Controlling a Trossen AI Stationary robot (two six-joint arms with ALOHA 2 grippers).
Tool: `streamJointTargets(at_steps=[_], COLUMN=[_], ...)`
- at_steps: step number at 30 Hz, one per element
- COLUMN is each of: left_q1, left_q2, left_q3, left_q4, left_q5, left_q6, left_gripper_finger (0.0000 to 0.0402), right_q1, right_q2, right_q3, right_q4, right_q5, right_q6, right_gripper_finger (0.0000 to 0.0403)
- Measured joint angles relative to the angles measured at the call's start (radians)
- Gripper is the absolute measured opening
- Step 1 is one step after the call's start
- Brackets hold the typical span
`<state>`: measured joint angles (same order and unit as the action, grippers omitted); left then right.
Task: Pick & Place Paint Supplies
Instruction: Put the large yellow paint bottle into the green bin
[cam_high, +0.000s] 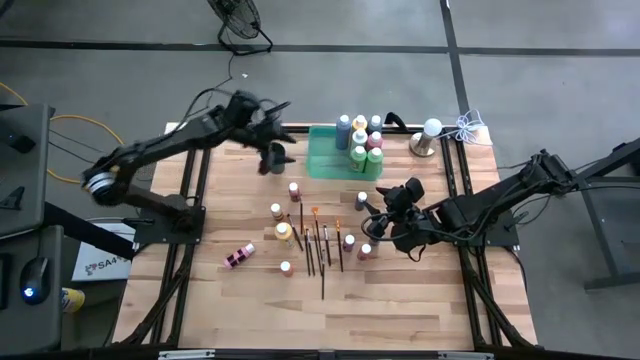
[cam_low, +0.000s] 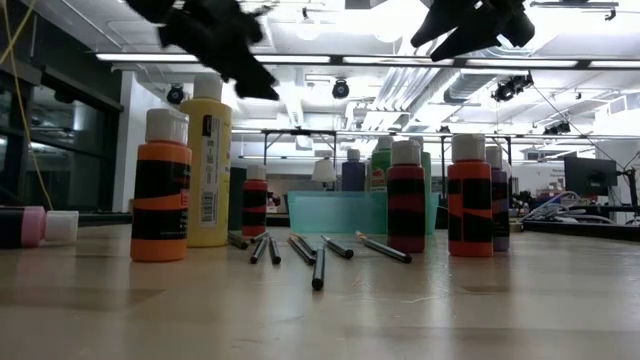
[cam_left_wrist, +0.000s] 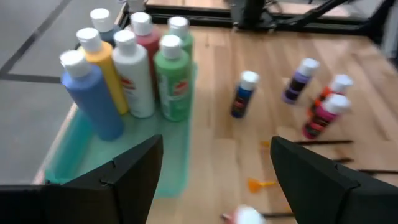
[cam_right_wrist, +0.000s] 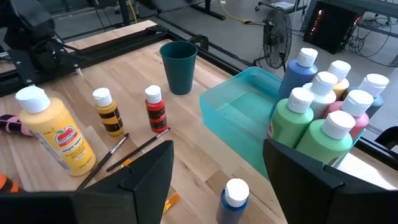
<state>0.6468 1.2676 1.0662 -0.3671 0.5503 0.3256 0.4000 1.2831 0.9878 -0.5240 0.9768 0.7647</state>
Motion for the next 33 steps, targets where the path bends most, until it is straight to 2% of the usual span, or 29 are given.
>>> streamJointTargets(at_steps=[9, 15, 21, 33], left_q1=[-0.119, -0.253, -0.383, -0.621], left_q2=[-0.442, -0.619, -0.649, -0.546], left_q3=[-0.331, -0.497, -0.594, -0.672], left_q4=[0.052, 0.09, 0.132, 0.317], left_q5=[-0.002, -0.034, -0.154, -0.337], left_q6=[-0.11, -0.202, -0.274, -0.277], left_gripper_finger=[0.0292, 0.0292, 0.0292, 0.0292], right_q1=[0.0, 0.0, 0.0, 0.0], right_q2=[0.0, 0.0, 0.0, 0.0], right_q3=[0.0, 0.0, 0.0, 0.0], right_q4=[0.001, 0.003, 0.003, 0.0], right_q5=[-0.005, -0.005, -0.005, -0.011], right_q6=[0.002, 0.002, 0.0, -0.005], right_gripper_finger=[0.0242, 0.0242, 0.0242, 0.0242])
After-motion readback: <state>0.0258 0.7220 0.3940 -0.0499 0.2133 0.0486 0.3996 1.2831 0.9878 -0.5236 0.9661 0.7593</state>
